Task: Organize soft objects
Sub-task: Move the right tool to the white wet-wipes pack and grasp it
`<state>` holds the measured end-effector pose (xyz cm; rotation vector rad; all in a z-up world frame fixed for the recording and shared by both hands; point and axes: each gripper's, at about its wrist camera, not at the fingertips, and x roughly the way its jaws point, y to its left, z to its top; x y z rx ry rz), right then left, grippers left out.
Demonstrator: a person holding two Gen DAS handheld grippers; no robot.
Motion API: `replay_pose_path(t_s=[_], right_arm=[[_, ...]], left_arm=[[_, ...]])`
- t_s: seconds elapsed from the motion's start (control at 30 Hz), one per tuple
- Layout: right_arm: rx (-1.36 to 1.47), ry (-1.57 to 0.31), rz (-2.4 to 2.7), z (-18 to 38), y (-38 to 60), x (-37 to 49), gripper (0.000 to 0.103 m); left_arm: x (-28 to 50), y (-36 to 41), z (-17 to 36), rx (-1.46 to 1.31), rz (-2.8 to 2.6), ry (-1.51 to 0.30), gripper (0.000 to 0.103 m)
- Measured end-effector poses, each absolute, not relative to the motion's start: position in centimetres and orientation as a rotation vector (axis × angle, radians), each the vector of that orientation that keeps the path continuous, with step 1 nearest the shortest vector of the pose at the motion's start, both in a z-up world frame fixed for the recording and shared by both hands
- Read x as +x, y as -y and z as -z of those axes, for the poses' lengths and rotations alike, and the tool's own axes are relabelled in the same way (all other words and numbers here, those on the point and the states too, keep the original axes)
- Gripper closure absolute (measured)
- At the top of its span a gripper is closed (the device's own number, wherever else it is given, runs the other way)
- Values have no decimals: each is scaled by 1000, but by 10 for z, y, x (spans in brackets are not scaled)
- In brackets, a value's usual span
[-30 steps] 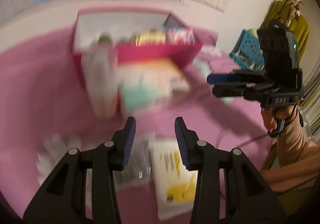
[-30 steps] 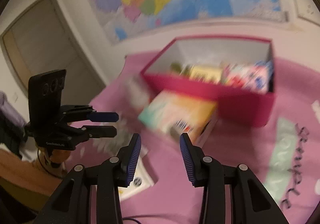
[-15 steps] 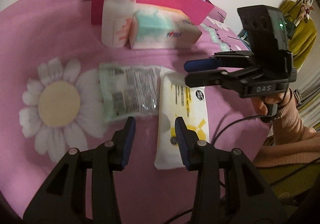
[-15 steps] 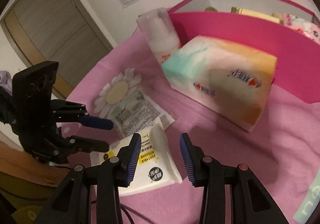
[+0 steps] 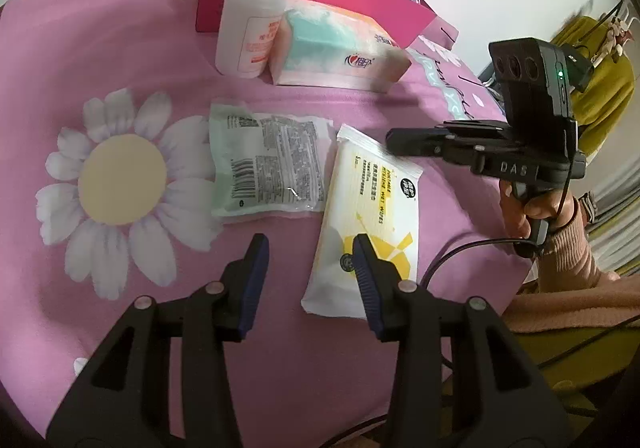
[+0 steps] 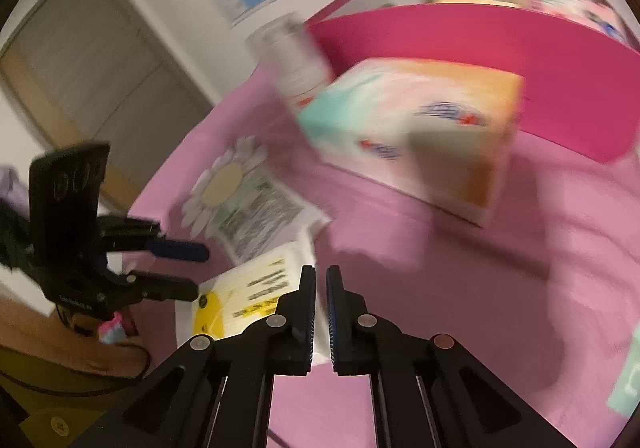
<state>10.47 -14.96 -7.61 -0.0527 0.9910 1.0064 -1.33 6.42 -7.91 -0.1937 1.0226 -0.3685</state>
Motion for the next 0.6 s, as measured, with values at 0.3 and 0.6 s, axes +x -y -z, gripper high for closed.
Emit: replay_pose_path(t_s=[0.3, 0.6], right_arm=[[-20, -1011, -1057, 76, 149, 99, 75], [-59, -1007, -1051, 80, 136, 100, 98]], left_arm=[[-17, -66, 80, -200, 361, -1036, 57], [-34, -76, 82, -211, 350, -1061, 57]])
